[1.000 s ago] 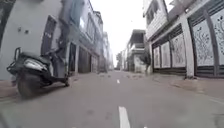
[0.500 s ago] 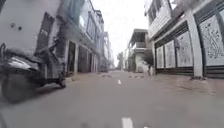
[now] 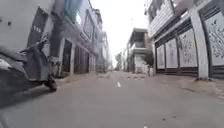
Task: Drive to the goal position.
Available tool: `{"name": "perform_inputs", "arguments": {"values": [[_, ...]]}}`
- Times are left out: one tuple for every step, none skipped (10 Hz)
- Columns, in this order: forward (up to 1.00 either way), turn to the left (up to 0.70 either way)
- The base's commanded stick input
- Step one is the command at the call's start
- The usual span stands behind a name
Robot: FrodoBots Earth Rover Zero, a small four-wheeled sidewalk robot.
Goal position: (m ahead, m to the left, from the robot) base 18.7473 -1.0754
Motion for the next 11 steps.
{"name": "perform_inputs", "arguments": {"values": [[0.85,0.0],[0.85,0.0],[0.85,0.0],[0.85,0.0],[0.85,0.0],[0.85,-0.12],[0.85,-0.34],[0.85,-0.3],[0.85,-0.15],[0.85,-0.05],[0.85,-0.1]]}}
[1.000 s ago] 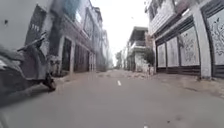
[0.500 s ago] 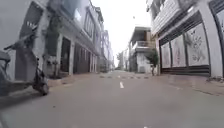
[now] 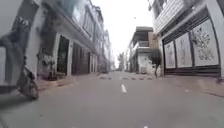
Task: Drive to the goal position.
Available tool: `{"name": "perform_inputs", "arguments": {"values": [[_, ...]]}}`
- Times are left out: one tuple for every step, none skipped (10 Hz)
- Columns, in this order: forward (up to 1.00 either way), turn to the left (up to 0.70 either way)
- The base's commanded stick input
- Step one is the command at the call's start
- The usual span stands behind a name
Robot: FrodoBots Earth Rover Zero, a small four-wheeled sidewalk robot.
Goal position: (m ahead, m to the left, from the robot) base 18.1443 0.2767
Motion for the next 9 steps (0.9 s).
{"name": "perform_inputs", "arguments": {"values": [[0.85,-0.28],[0.85,-0.34],[0.85,-0.34],[0.85,-0.18],[0.85,0.0],[0.85,0.0],[0.85,0.0],[0.85,0.0],[0.85,0.0]]}}
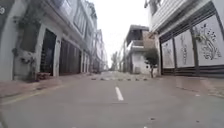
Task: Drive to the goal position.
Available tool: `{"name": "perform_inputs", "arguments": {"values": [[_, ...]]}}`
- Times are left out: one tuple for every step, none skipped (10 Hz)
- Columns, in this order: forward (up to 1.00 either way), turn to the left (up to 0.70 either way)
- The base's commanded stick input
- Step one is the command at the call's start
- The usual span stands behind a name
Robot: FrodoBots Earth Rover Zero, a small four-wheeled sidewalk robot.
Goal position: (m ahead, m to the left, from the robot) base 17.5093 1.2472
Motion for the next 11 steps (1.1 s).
{"name": "perform_inputs", "arguments": {"values": [[0.85,0.0],[0.85,0.0],[0.85,0.0],[0.85,0.0],[0.85,0.0],[0.85,0.0],[0.85,0.0],[0.85,0.0],[0.85,0.0],[0.85,0.0],[0.85,0.0]]}}
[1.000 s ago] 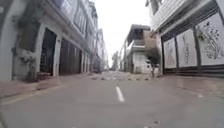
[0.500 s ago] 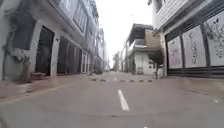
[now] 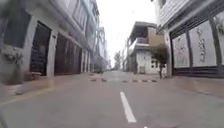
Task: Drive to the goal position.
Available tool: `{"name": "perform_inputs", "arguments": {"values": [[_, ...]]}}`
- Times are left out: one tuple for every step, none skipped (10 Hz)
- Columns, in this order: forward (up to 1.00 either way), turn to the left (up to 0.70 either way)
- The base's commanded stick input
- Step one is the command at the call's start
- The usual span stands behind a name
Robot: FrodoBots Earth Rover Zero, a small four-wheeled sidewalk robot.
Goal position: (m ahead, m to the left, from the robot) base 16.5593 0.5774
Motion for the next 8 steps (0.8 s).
{"name": "perform_inputs", "arguments": {"values": [[0.85,0.0],[0.85,0.0],[0.85,0.0],[0.85,0.0],[0.85,0.0],[0.85,0.0],[0.85,0.0],[0.85,0.0]]}}
